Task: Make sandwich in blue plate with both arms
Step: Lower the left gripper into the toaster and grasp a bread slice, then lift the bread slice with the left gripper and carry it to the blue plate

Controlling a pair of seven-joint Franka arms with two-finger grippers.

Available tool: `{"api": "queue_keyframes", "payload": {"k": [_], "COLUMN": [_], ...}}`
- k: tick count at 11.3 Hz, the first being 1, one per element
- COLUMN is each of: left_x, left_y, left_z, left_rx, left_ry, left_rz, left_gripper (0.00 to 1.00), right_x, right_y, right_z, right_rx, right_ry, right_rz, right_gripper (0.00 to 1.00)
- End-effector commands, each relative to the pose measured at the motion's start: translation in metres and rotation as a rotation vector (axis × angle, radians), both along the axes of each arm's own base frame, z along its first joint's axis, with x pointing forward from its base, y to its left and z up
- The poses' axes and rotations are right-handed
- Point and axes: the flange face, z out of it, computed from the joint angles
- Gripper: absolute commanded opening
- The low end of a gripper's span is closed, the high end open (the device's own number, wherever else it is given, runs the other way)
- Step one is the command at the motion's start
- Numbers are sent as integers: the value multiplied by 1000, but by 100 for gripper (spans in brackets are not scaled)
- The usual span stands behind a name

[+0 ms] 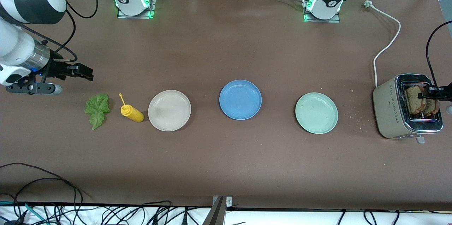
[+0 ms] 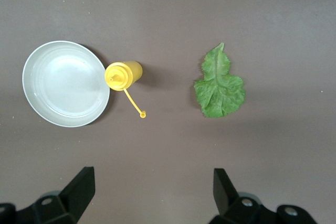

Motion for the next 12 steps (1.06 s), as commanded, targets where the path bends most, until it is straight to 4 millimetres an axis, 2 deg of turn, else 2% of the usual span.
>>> {"api": "queue_keyframes", "payload": {"k": [1, 3, 5, 7, 8, 10, 11, 12], "left_x": [1, 2, 3, 4, 5, 9, 9, 8], "left_y": [-13, -65, -128, -202, -240, -325, -370, -407], "left_z": [68, 105, 114, 116, 111, 86, 67, 44], "left_rx": [35, 10, -36, -107, -180, -304, -344, -386], "left_ry": [-68, -75, -22, 29, 46, 130, 191, 261], "left_rz": [-38, -108, -186, -223, -218, -185, -162, -131], "left_gripper": [0, 0, 0, 0, 0, 0, 0, 0], "right_x": [2, 2, 2, 2, 2, 0, 0, 0], "right_y": [0, 0, 0, 0, -1, -1, -2, 0], "right_z": [5, 5, 5, 5, 5, 4, 4, 4], "right_rx": [14, 15, 13, 13, 14, 12, 12, 12], "right_ry": [6, 4, 4, 6, 7, 21, 21, 21], "right_rz": [-2, -1, 0, 0, -2, -2, -3, -2], "right_gripper": [100, 100, 100, 100, 100, 100, 100, 100]}}
